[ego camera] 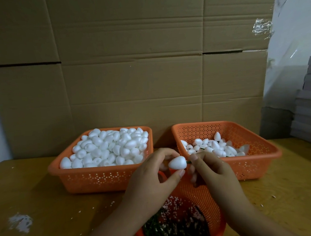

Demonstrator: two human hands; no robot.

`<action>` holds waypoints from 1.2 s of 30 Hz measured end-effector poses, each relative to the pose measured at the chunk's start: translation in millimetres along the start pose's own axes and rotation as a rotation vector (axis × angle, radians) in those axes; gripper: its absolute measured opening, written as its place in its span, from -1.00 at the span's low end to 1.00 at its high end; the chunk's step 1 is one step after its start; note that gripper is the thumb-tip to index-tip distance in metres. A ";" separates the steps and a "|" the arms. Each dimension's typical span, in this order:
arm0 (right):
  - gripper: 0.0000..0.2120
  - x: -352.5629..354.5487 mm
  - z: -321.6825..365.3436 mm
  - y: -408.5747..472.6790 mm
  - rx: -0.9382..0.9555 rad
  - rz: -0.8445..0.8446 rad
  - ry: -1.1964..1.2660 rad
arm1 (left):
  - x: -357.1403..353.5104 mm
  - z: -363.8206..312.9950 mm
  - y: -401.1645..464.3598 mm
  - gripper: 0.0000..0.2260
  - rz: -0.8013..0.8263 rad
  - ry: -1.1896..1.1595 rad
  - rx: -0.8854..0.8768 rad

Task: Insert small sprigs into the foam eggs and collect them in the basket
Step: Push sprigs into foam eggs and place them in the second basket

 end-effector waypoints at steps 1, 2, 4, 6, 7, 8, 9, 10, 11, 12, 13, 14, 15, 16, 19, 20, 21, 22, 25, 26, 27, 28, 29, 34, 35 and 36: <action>-0.81 -0.3 0.6 -0.4 -0.001 0.011 0.020 | -0.1 0.5 -0.2 -0.78 0.000 0.003 -0.001; -0.85 -0.3 1.2 -0.6 0.002 0.019 0.032 | -0.1 0.9 -0.3 -0.78 0.002 0.009 -0.001; -0.87 -0.1 2.0 -1.2 0.016 0.024 0.023 | -0.1 0.8 -0.1 -0.78 0.005 0.018 -0.004; -0.86 0.5 2.2 -1.8 0.030 0.014 0.006 | -0.1 0.8 0.1 -0.77 0.004 0.012 -0.002; -0.86 0.6 2.1 -1.8 0.033 0.008 0.005 | -0.2 1.1 0.3 -0.76 0.002 0.004 0.004; -0.86 0.8 2.0 -1.5 0.035 0.003 0.005 | -0.2 1.3 0.2 -0.73 0.000 -0.006 0.011; -0.85 0.9 1.8 -1.0 0.036 -0.001 0.005 | -0.7 1.4 0.6 -0.71 0.002 -0.016 0.016; -0.85 1.0 1.5 -0.2 0.037 -0.004 0.002 | -1.2 1.4 0.8 -0.69 0.006 -0.024 0.019; -0.84 0.9 1.4 0.4 0.038 -0.006 -0.003 | -1.8 1.2 1.0 -0.68 0.012 -0.030 0.023; -0.84 0.9 1.1 0.9 0.040 -0.009 -0.008 | -2.0 1.2 1.0 -0.66 0.016 -0.033 0.025; -0.83 0.8 0.7 1.1 0.041 -0.012 -0.010 | -2.2 1.2 1.1 -0.66 0.019 -0.034 0.027; -0.82 0.7 0.2 1.4 0.041 -0.016 -0.012 | -2.0 1.1 0.8 -0.65 0.021 -0.032 0.027; -0.81 0.7 -0.2 1.4 0.039 -0.020 -0.012 | -1.7 0.9 0.9 -0.65 0.022 -0.028 0.028; -0.79 0.5 -0.5 1.5 0.035 -0.026 -0.010 | -1.4 0.6 0.7 -0.64 0.024 -0.026 0.028; -0.73 1.0 -1.0 1.3 0.028 -0.041 -0.002 | -1.5 -0.4 0.4 -0.64 0.037 -0.027 0.031; -0.70 1.2 -1.0 1.3 0.026 -0.046 -0.005 | -1.7 -0.9 0.3 -0.63 0.045 -0.026 0.032; -0.67 1.6 -0.8 0.9 0.025 -0.051 -0.013 | -1.9 -1.5 0.1 -0.63 0.053 -0.021 0.031; -0.63 1.9 -0.3 0.7 0.024 -0.057 -0.023 | -2.0 -1.9 0.1 -0.62 0.059 -0.013 0.026; -0.55 2.0 1.1 -0.4 0.025 -0.068 -0.022 | -2.2 -2.8 -0.4 -0.63 0.069 0.002 0.013; -0.54 1.9 1.3 -0.6 0.023 -0.070 -0.012 | -2.3 -3.0 -0.6 -0.64 0.072 0.004 0.012; -0.55 1.8 1.4 -0.5 0.020 -0.069 -0.003 | -2.3 -3.1 -0.7 -0.65 0.073 0.008 0.011; -0.55 1.7 1.5 -0.7 0.018 -0.066 0.004 | -2.1 -3.2 -0.7 -0.66 0.073 0.013 0.007; -0.55 1.6 1.4 -0.7 0.017 -0.064 0.007 | -1.9 -3.5 -0.8 -0.68 0.072 0.014 0.003; -0.54 1.7 1.8 -0.9 0.027 -0.066 -0.005 | -1.8 -2.8 -0.6 -0.76 0.072 0.027 -0.003; -0.54 1.4 1.6 -1.1 0.025 -0.061 -0.002 | -1.9 -2.1 -0.8 -0.76 0.069 0.027 0.002; -0.55 1.4 1.0 -1.5 0.021 -0.057 0.001 | -1.9 -1.3 -0.9 -0.76 0.065 0.023 0.008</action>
Point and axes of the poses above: each hand's wrist, its own y-axis towards the middle knuckle, its own x-axis out of the back of the hand, z = x × y, the point moved 5 cm from there along y, towards the middle knuckle, and after that the axes turned 15 degrees about -x, right-handed, at the moved point
